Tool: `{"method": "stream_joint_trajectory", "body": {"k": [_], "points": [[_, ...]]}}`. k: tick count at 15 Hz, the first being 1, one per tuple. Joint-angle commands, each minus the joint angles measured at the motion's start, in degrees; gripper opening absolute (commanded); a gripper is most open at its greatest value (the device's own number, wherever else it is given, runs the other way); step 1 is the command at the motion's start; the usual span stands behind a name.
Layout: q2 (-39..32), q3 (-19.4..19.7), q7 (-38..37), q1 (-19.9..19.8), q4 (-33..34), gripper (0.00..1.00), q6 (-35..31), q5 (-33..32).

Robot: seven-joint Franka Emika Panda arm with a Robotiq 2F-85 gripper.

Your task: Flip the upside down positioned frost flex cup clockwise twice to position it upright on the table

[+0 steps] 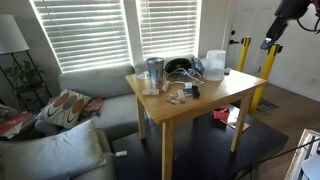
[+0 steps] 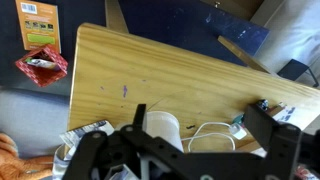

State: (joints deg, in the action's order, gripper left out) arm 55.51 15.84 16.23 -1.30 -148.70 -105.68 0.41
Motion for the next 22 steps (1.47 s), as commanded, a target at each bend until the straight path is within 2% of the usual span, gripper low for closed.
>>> {"method": "stream_joint_trajectory", "body": {"k": [1,9,15,18,22], "points": [[-0.23,-0.50,0.49,-0.71,0.15,1.00,0.14,0.55],[-1.18,-0.46,0.29,-0.16,0.98,1.00,0.86,1.21],[-15.09,-7.13,-7.04,2.74,11.28,1.00,-0.77,2.74],[-23.45,-10.39,-10.23,1.63,19.01,1.00,-3.83,0.00],[-34.91,-11.37,-14.29,-0.50,31.18,1.00,-0.63,-1.51]]}}
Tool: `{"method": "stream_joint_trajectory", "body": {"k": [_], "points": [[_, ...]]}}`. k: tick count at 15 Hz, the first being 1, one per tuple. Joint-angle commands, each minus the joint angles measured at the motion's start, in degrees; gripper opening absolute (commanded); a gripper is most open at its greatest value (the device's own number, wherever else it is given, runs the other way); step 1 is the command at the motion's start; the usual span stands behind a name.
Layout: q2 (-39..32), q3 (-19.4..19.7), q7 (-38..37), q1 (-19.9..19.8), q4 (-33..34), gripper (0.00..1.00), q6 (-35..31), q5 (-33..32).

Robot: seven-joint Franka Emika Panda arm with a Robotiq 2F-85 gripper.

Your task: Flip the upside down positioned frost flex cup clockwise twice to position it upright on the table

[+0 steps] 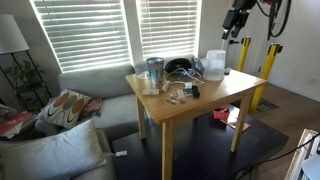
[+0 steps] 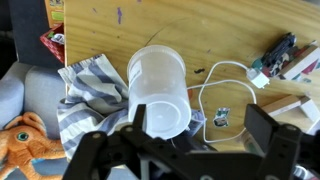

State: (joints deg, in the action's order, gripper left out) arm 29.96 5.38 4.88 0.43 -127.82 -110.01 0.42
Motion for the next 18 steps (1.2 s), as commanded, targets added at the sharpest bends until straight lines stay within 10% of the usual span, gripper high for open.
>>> {"method": "stream_joint_trajectory", "body": {"k": [1,9,18], "points": [[-11.48,-0.80,-2.32,-2.37,12.68,1.00,4.17,-2.05],[-14.55,-0.31,0.33,-2.37,14.46,1.00,1.28,-0.61],[-27.31,0.08,-9.24,-4.76,26.57,1.00,16.07,-0.70]]}}
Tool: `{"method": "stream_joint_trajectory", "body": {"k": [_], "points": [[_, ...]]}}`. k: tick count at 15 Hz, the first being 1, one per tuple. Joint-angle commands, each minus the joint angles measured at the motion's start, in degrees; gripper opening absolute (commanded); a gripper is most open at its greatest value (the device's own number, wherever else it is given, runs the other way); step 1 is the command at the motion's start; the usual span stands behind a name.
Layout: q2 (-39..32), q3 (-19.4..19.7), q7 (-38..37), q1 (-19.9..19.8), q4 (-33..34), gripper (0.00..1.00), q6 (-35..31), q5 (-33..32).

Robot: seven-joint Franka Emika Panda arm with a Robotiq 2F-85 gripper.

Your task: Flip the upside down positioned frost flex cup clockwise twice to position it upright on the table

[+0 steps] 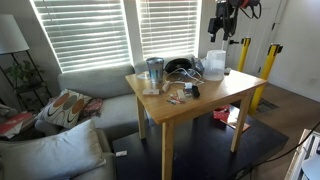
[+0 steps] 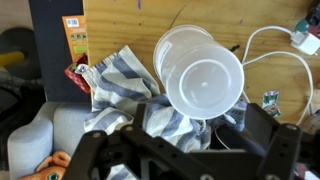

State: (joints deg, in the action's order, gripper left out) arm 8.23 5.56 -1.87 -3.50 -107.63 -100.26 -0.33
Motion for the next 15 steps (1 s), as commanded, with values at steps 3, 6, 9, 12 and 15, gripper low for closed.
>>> {"method": "stream_joint_trajectory", "body": {"k": [3,6,9,12,15], "points": [[-10.40,0.28,-3.73,-1.27,11.07,1.00,12.37,1.44],[-14.30,0.69,-3.50,-1.79,14.95,1.00,16.13,3.96],[-17.37,0.97,-3.01,-2.68,18.04,1.00,17.83,8.04],[-20.20,1.15,-3.48,-3.43,20.71,1.00,20.39,9.76],[-22.74,1.21,-3.66,-4.09,23.35,1.00,24.54,10.80]]}}
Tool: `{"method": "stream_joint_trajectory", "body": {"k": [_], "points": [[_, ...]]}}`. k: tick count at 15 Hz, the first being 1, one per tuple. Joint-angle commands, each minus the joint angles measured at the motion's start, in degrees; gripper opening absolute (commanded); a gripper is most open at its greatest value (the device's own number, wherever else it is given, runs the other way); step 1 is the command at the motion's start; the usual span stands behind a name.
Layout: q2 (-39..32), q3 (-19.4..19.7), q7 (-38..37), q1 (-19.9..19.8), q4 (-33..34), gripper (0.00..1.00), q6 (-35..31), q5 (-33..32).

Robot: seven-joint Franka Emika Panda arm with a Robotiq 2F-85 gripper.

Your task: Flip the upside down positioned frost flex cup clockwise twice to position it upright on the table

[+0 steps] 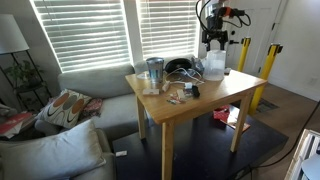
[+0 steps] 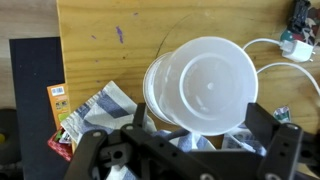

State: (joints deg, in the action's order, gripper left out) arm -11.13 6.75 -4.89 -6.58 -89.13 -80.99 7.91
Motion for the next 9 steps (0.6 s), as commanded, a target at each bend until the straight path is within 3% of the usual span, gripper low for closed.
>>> {"method": "stream_joint_trajectory", "body": {"k": [1,9], "points": [[-4.18,0.01,-0.78,-1.20,5.93,1.00,7.17,2.96],[-8.32,-0.21,-2.09,-1.85,10.10,1.00,14.58,6.60]]}}
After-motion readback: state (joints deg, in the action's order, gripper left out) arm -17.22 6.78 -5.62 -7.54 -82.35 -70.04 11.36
